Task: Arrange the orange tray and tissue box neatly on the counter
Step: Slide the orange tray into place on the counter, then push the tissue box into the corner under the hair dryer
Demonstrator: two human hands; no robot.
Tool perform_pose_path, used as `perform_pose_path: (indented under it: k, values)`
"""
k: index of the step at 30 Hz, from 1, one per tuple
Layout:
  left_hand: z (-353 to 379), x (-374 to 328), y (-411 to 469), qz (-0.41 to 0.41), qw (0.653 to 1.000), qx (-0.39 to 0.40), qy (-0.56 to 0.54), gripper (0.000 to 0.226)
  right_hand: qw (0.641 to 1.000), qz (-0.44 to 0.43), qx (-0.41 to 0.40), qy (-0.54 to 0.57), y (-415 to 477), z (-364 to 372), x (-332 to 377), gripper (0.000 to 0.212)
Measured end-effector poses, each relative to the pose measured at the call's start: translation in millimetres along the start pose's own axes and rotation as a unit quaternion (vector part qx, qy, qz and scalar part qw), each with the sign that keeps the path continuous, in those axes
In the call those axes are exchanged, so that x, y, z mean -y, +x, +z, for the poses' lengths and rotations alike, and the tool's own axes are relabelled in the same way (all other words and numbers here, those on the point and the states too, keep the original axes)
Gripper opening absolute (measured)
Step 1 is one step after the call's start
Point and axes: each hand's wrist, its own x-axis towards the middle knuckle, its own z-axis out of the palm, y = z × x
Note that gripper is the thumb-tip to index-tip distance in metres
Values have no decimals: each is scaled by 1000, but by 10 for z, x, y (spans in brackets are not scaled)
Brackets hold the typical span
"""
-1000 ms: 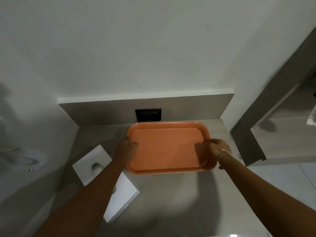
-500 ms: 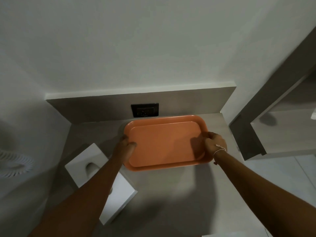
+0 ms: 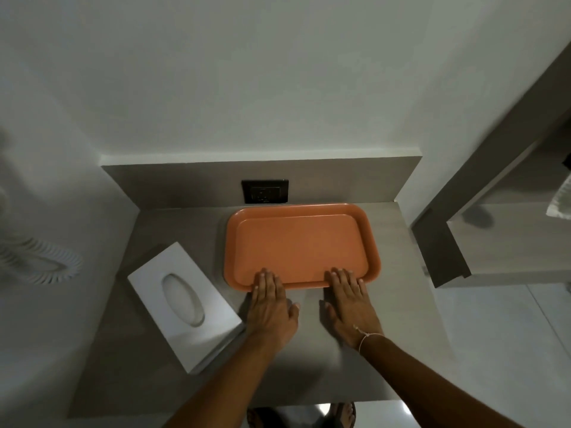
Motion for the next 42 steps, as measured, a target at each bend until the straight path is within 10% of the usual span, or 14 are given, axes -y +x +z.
perform_pose_path:
  k: [21, 30, 42]
  values:
    - [26, 85, 9, 18, 999, -27, 27, 83, 999, -13, 22, -25, 168, 30, 21, 69]
    - [-423, 958, -512, -90, 973, -200, -69, 76, 978, -181, 1, 108, 493, -46, 1081, 67]
    - [-221, 1469, -889, -221, 951, -169, -134, 74, 940, -323, 97, 51, 675, 170, 2079, 61]
